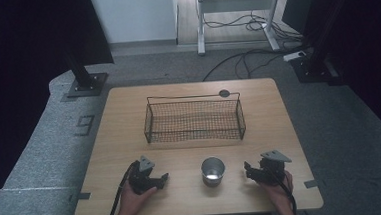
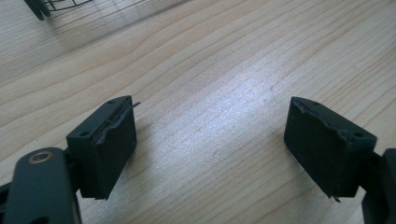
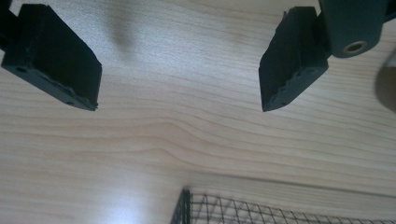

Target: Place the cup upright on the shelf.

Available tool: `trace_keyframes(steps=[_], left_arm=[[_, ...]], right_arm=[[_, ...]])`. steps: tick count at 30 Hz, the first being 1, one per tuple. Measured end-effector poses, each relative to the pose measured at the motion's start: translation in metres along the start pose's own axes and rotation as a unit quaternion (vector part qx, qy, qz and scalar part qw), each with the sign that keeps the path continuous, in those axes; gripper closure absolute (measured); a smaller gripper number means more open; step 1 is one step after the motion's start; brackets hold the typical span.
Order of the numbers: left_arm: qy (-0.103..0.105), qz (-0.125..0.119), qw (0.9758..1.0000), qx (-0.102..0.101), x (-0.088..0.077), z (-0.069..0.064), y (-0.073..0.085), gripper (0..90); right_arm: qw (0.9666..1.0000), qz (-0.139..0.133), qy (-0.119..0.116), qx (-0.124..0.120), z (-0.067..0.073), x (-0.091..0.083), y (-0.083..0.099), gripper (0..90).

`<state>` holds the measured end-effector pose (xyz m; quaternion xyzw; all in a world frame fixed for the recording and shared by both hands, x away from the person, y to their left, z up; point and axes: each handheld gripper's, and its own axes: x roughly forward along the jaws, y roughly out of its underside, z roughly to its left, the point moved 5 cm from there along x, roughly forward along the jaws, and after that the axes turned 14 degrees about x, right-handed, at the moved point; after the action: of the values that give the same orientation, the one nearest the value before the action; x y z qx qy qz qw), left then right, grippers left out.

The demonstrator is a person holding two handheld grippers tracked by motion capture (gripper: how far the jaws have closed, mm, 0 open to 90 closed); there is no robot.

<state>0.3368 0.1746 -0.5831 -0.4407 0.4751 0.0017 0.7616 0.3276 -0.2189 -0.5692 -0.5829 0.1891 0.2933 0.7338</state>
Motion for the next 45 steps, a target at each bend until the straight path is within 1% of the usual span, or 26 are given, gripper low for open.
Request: trace_keyframes(steps=[3,4,5,6,8,9,10,12,15,19,20,21,25,26,27,29,30,31,33,34,36,43,45], left_arm=[[0.000,0.000,1.0000,0.000,0.000,0.000,0.000,17.0],[0.000,0.000,1.0000,0.000,0.000,0.000,0.000,17.0],[0.000,0.000,1.0000,0.000,0.000,0.000,0.000,17.0],[0.000,0.000,1.0000,0.000,0.000,0.000,0.000,17.0],[0.000,0.000,1.0000,0.000,0.000,0.000,0.000,17.0],[0.000,0.000,1.0000,0.000,0.000,0.000,0.000,17.0],[0.000,0.000,1.0000,0.000,0.000,0.000,0.000,17.0],[0.000,0.000,1.0000,0.000,0.000,0.000,0.000,17.0],[0.000,0.000,1.0000,0.000,0.000,0.000,0.000,17.0],[0.000,0.000,1.0000,0.000,0.000,0.000,0.000,16.9],[0.000,0.000,1.0000,0.000,0.000,0.000,0.000,17.0],[0.000,0.000,1.0000,0.000,0.000,0.000,0.000,17.0],[0.000,0.000,1.0000,0.000,0.000,0.000,0.000,17.0],[0.000,0.000,1.0000,0.000,0.000,0.000,0.000,17.0],[0.000,0.000,1.0000,0.000,0.000,0.000,0.000,17.0],[0.000,0.000,1.0000,0.000,0.000,0.000,0.000,17.0],[0.000,0.000,1.0000,0.000,0.000,0.000,0.000,17.0],[0.000,0.000,1.0000,0.000,0.000,0.000,0.000,17.0],[0.000,0.000,1.0000,0.000,0.000,0.000,0.000,17.0],[0.000,0.000,1.0000,0.000,0.000,0.000,0.000,17.0],[0.000,0.000,1.0000,0.000,0.000,0.000,0.000,17.0],[0.000,0.000,1.0000,0.000,0.000,0.000,0.000,17.0],[0.000,0.000,1.0000,0.000,0.000,0.000,0.000,17.0]], right_arm=[[1.0000,-0.005,-0.006,-0.002,0.002,-0.004,-0.001,13.6],[0.9999,-0.010,-0.014,-0.003,0.005,-0.007,-0.002,14.1],[0.9999,-0.010,-0.014,-0.003,0.005,-0.007,-0.002,14.1],[0.9997,-0.015,-0.021,-0.002,0.007,-0.011,-0.003,14.6],[0.9994,-0.020,-0.029,-0.003,0.011,-0.014,-0.004,15.0],[0.9994,-0.020,-0.029,-0.003,0.011,-0.014,-0.004,15.0],[0.9991,-0.023,-0.035,-0.005,0.013,-0.017,-0.005,15.4],[0.9989,-0.025,-0.040,-0.008,0.016,-0.019,-0.006,15.6],[0.9979,-0.025,-0.060,-0.005,0.019,-0.022,-0.006,15.9],[0.9967,-0.030,-0.076,-0.006,0.024,-0.027,-0.008,15.9],[0.9967,-0.030,-0.076,-0.006,0.024,-0.027,-0.008,15.9],[0.9960,-0.034,-0.083,-0.006,0.027,-0.030,-0.009,15.9],[0.9944,-0.038,-0.098,-0.008,0.034,-0.036,-0.010,16.0],[0.9944,-0.038,-0.098,-0.008,0.034,-0.036,-0.010,16.0],[0.9932,-0.040,-0.109,-0.010,0.039,-0.038,-0.011,15.9],[0.9912,-0.040,-0.126,-0.008,0.043,-0.041,-0.011,15.8],[0.9912,-0.040,-0.126,-0.008,0.043,-0.041,-0.011,15.8],[0.9898,-0.041,-0.136,-0.007,0.046,-0.044,-0.012,15.8],[0.9888,-0.040,-0.144,-0.009,0.050,-0.046,-0.012,15.7],[0.9888,-0.040,-0.144,-0.009,0.050,-0.046,-0.012,15.7],[0.9879,-0.040,-0.149,-0.015,0.055,-0.048,-0.012,15.6],[0.9865,-0.039,-0.157,-0.026,0.065,-0.050,-0.010,15.4],[0.9855,-0.037,-0.163,-0.031,0.070,-0.051,-0.010,15.1]])
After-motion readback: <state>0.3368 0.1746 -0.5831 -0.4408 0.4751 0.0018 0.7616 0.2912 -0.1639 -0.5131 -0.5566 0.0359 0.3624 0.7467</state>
